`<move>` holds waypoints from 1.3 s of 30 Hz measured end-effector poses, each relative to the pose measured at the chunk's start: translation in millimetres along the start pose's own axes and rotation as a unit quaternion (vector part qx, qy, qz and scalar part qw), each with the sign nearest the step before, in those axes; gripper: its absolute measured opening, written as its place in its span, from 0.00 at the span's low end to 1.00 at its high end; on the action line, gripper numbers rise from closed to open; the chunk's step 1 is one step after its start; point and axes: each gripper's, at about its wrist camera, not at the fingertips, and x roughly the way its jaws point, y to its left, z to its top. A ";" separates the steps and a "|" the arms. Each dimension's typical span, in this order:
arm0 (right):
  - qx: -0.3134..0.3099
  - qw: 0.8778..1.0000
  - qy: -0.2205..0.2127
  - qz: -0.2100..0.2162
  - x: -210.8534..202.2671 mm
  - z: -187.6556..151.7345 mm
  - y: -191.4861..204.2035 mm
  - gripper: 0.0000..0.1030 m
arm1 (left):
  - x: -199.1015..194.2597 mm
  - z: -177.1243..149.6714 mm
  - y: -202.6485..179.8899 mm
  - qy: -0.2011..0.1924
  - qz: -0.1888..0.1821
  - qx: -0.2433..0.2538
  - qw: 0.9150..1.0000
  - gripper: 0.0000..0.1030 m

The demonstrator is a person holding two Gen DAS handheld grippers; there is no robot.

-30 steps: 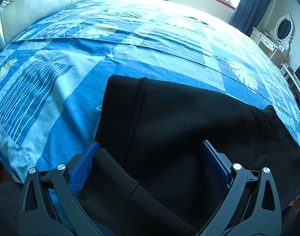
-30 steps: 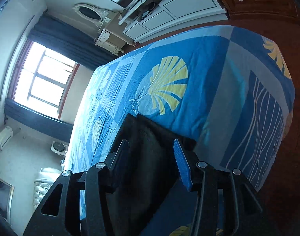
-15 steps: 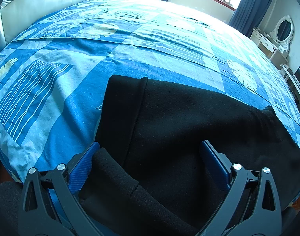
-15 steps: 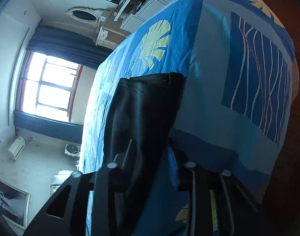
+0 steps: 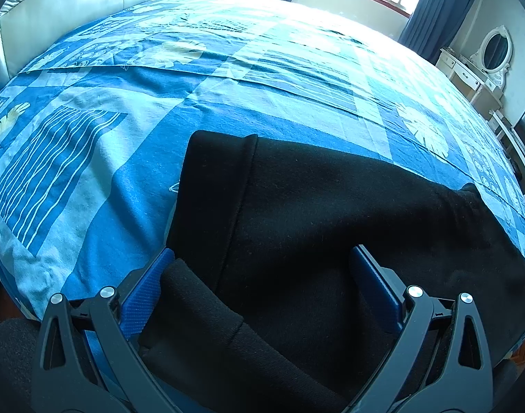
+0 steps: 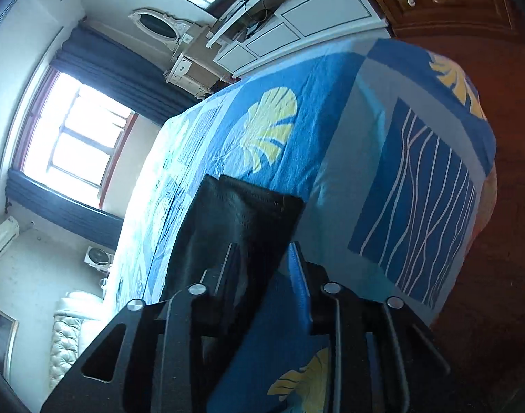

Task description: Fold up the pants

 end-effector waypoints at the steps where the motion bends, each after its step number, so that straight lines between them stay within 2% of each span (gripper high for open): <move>1: -0.009 1.000 0.004 0.005 2.4 11.3 2.6 0.48 | 0.0 -0.3 -0.2 0.000 0.000 0.001 1.000 0.98; 5: -0.036 0.999 0.033 0.022 26.7 47.2 6.4 0.49 | 0.3 0.0 -0.4 0.000 0.002 0.003 1.000 0.98; 8: -0.033 0.997 0.064 0.028 50.5 60.3 4.1 0.51 | 0.6 0.6 -0.8 0.001 0.004 0.003 1.000 0.98; 10: -0.044 0.996 0.081 0.015 57.7 57.0 1.1 0.55 | 0.7 0.6 -1.0 0.002 0.005 0.004 1.000 0.98; 13: -0.056 0.991 0.115 0.030 70.2 56.0 -0.1 0.57 | 1.5 1.2 -1.2 0.002 0.007 0.004 1.000 0.98; 15: -0.066 0.984 0.157 0.057 79.4 50.9 5.7 0.57 | 2.1 0.9 -1.7 0.002 0.009 0.005 1.000 0.98; 19: -0.111 0.966 0.224 0.071 90.1 31.5 23.1 0.54 | 3.3 0.8 -2.4 0.000 0.013 0.007 1.000 0.98; 20: -0.129 0.963 0.229 0.059 91.0 27.0 29.1 0.52 | 3.2 0.6 -2.5 0.000 0.012 0.007 1.000 0.98; 22: -0.137 0.963 0.227 0.047 90.4 22.1 36.3 0.50 | 3.1 0.5 -2.3 0.000 0.011 0.007 1.000 0.98; 24: -0.123 0.964 0.233 0.045 92.3 17.3 38.8 0.26 | 2.9 0.7 -1.6 0.000 0.009 0.007 1.000 0.98; 27: -0.133 0.967 0.214 0.037 87.4 5.5 54.3 0.22 | 2.7 0.8 -1.2 0.000 0.006 0.007 1.000 0.98; 32: -0.129 0.973 0.169 0.095 58.7 -8.4 97.5 0.22 | 2.1 1.8 -0.1 0.005 -0.001 0.018 1.000 0.98; 39: -0.185 0.957 0.156 0.159 8.2 -44.6 192.0 0.22 | -3.4 1.5 4.0 0.010 -0.017 0.028 0.999 0.98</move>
